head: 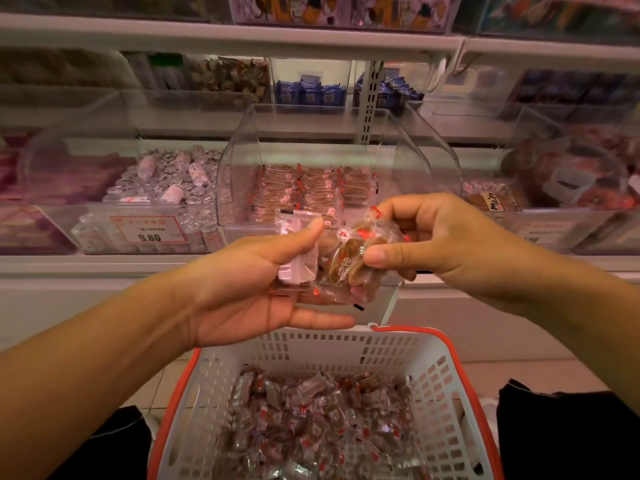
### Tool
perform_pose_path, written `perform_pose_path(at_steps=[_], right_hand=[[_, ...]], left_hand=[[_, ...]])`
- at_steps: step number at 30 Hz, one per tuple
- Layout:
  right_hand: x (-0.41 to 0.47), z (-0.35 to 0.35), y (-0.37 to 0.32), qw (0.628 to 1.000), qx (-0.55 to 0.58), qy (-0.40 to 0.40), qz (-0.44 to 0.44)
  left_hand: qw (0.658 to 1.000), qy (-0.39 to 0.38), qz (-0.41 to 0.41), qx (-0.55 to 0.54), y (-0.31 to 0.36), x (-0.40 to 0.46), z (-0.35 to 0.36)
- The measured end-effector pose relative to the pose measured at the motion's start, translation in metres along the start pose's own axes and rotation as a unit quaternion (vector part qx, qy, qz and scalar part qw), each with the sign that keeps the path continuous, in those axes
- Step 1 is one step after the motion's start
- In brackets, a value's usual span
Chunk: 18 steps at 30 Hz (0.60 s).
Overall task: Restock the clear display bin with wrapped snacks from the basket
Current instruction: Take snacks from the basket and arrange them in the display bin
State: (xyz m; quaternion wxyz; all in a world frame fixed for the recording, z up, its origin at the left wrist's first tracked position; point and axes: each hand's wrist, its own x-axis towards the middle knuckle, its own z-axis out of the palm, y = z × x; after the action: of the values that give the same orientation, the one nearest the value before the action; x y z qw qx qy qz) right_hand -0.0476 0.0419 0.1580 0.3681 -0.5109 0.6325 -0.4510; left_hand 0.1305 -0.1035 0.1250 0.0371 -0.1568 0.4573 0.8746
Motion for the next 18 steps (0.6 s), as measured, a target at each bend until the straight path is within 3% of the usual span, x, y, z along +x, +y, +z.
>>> perform_pose_path(at_steps=[7,12,16,18], right_hand=[[0.001,0.004,0.006,1.000,-0.006,-0.019,0.011],[0.002,0.000,0.004,0.993,0.088,-0.081,0.011],[0.004,-0.004,0.005,0.980,0.175,-0.094,0.022],[0.006,0.000,0.007,0.987,0.136,-0.081,0.005]], left_hand=[[0.998,-0.038,-0.024,0.031,0.001,-0.003,0.000],[0.978,-0.182,-0.075,-0.066,0.011,-0.012,0.000],[0.976,-0.184,-0.071,-0.090,0.012,-0.009,-0.002],[0.983,-0.170,-0.056,-0.042,0.010,-0.003,0.002]])
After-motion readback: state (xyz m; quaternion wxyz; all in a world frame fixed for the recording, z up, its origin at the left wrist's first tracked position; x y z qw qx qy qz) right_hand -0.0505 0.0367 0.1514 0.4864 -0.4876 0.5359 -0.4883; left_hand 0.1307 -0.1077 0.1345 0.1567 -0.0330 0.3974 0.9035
